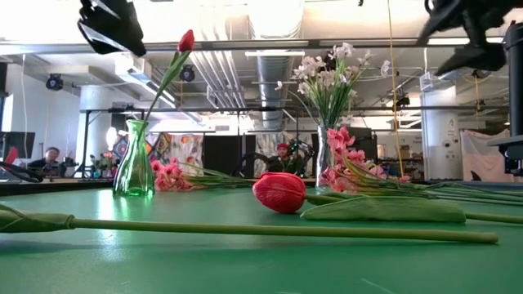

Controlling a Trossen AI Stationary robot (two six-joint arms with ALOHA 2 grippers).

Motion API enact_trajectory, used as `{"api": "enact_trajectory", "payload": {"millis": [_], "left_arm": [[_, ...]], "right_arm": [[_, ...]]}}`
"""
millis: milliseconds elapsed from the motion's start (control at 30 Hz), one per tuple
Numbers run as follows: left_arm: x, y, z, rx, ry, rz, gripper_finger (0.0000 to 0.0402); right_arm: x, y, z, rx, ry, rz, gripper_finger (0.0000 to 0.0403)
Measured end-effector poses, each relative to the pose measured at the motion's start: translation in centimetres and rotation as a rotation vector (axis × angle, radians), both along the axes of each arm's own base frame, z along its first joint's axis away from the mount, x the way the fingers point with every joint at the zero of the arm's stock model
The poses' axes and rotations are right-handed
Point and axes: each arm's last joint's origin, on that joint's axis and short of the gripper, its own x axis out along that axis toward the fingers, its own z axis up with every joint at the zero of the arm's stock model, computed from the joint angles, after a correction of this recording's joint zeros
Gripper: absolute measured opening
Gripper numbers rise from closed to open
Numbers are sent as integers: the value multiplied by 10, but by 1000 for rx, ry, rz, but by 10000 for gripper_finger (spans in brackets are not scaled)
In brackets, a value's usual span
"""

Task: Sort flowers into vase by color
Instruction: Put the bottom pink flowers into the green vase

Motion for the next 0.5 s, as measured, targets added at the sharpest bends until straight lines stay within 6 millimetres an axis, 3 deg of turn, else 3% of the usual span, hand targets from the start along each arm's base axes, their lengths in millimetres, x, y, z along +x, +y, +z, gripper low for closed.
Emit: {"api": "enact_trajectory", "payload": {"millis": [200, 367, 500], "left_arm": [[-7, -9, -1, -24, 35, -8, 205], [-13, -16, -3, -73, 84, -16, 205], [-16, -19, -3, -94, 94, -4, 205]], "right_arm": [[-12, 8, -9, 84, 133, -3, 332], [-9, 14, -12, 111, 168, 30, 329], [5, 20, -18, 117, 243, 74, 331]]}}
